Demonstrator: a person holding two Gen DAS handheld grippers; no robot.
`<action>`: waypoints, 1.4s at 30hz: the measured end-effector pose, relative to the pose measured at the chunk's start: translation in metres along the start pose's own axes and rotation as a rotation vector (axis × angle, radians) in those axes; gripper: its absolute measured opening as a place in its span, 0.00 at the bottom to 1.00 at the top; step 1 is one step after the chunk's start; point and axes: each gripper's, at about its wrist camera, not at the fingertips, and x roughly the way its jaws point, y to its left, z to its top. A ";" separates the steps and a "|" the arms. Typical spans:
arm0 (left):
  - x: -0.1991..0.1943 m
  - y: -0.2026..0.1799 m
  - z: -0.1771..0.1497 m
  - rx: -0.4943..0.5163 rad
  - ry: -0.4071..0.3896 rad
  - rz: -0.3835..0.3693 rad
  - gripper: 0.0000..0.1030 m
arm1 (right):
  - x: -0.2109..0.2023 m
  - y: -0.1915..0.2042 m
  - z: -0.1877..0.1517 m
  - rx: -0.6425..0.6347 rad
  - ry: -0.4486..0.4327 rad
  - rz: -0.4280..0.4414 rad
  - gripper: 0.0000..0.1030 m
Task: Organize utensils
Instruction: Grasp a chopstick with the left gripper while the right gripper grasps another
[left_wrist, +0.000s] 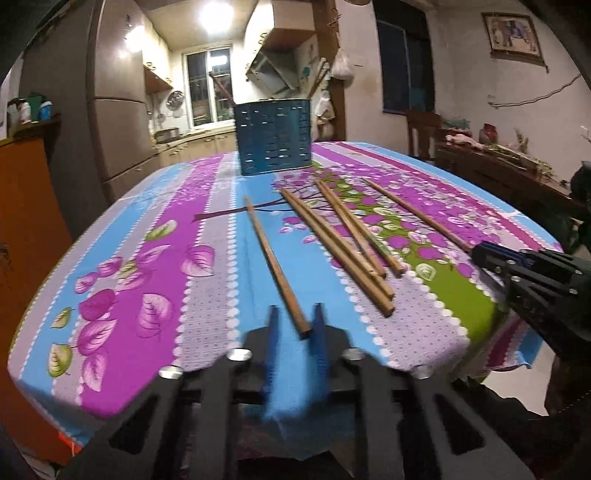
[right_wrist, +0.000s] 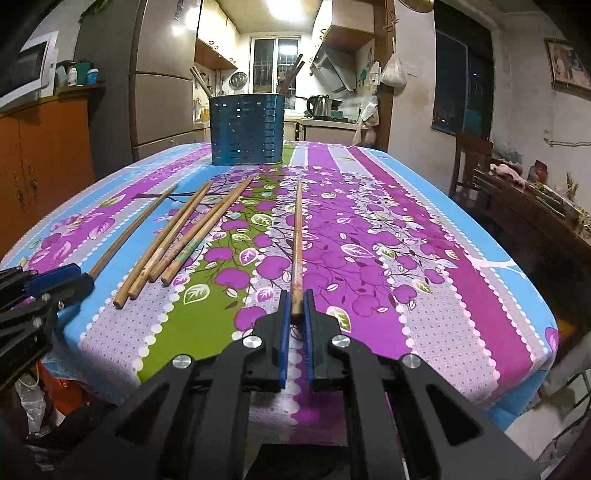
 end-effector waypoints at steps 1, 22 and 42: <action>0.001 0.005 0.000 -0.001 0.005 0.029 0.10 | 0.000 0.000 0.000 0.004 -0.002 0.002 0.05; -0.005 0.010 -0.012 0.035 -0.087 0.089 0.11 | -0.004 0.004 -0.008 -0.025 -0.051 -0.045 0.10; -0.020 0.014 -0.016 0.012 -0.146 0.082 0.07 | -0.019 0.004 0.000 -0.043 -0.096 0.010 0.05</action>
